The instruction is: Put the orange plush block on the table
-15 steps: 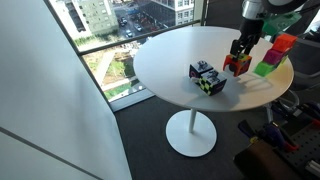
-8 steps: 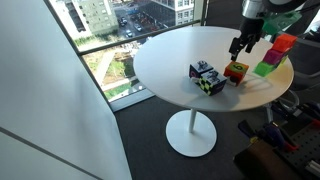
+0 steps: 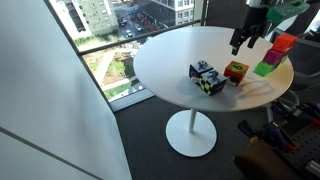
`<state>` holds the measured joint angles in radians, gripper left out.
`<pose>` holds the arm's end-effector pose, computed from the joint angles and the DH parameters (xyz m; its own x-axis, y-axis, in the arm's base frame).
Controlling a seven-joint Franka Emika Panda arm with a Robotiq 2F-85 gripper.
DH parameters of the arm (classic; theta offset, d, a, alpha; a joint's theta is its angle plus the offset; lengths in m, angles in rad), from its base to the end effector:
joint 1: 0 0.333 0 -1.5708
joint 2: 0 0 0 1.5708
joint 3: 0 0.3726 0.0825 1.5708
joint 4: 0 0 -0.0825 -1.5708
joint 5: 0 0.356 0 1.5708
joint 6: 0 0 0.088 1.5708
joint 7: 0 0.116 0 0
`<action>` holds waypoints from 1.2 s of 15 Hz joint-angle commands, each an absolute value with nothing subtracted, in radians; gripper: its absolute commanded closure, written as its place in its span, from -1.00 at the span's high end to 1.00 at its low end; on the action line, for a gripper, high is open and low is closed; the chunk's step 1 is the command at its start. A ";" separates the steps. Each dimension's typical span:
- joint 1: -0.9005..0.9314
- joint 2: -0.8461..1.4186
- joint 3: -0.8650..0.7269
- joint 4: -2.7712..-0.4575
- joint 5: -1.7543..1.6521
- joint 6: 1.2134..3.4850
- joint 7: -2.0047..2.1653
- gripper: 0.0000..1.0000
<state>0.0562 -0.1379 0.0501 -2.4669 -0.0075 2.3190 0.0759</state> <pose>0.4301 0.0460 0.4116 0.9993 0.0350 -0.0093 0.0351 -0.9993 0.0131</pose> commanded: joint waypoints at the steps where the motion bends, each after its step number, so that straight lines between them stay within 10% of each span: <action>1: 0.058 -0.191 0.054 -2.439 0.015 2.223 0.078 1.00; 18: 0.050 -0.323 0.043 -2.281 0.002 1.805 0.023 1.00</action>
<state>0.0563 -0.2970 0.0466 -2.3077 0.0092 1.8595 0.0493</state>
